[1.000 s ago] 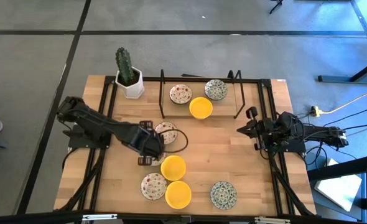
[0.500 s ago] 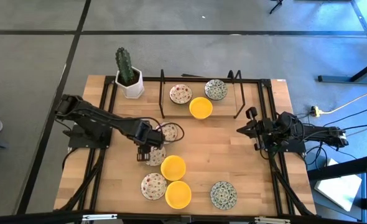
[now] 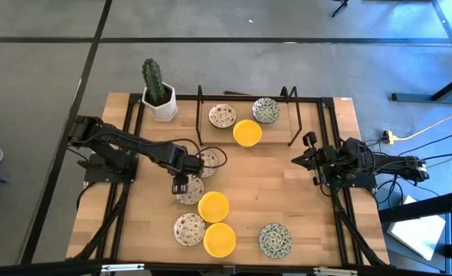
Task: Pick & Place Mini bowls
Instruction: Stack the green patterned bowl on the green patterned bowls on the shelf
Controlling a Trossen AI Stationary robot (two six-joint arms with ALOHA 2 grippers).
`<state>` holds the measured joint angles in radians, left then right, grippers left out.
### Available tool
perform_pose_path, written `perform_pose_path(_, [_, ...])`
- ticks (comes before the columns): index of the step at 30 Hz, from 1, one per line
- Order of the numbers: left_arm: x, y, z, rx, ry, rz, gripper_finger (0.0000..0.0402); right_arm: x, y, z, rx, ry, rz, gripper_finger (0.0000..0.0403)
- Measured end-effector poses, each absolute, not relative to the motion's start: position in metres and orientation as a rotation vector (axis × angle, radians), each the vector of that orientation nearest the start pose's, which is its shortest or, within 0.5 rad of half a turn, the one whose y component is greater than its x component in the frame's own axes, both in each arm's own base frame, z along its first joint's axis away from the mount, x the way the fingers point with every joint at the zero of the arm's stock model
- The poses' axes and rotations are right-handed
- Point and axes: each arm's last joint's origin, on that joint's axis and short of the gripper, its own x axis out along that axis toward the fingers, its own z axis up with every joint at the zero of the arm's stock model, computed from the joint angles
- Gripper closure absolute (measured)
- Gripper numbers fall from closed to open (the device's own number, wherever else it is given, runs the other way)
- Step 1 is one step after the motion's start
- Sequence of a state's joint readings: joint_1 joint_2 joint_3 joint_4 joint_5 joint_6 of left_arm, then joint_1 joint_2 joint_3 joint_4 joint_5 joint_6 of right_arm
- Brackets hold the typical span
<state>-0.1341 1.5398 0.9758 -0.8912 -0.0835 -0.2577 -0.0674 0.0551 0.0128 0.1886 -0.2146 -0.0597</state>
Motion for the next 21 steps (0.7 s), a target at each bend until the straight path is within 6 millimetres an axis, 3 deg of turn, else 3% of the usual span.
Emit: perform_pose_path(21, [0.2607, -0.0334, 0.1883, -0.104, 1.417, 0.184, 0.0243, 0.0989, -0.0006, 0.1817, -0.081, -0.150, 0.140, 0.0391])
